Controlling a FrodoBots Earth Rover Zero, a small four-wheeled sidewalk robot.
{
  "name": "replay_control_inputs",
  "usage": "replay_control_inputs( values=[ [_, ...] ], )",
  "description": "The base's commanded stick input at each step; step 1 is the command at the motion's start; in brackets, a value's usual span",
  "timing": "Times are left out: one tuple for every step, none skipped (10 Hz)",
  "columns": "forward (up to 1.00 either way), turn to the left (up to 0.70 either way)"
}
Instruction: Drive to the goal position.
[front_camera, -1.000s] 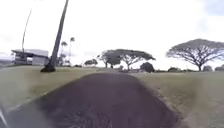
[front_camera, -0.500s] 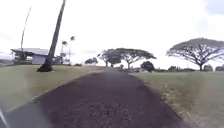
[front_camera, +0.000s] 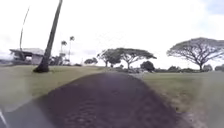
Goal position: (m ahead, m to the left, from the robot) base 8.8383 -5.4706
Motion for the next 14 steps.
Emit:
replay_control_inputs(
  values=[
    [0.85,0.00],
    [0.85,0.00],
    [0.85,0.00],
    [0.85,0.00],
    [0.85,0.00],
    [0.85,0.00],
    [0.85,0.00],
    [0.85,0.00],
    [0.85,0.00],
    [0.85,0.00],
    [0.85,0.00],
    [0.85,0.00],
    [0.85,0.00],
    [0.85,0.00]
  ],
)
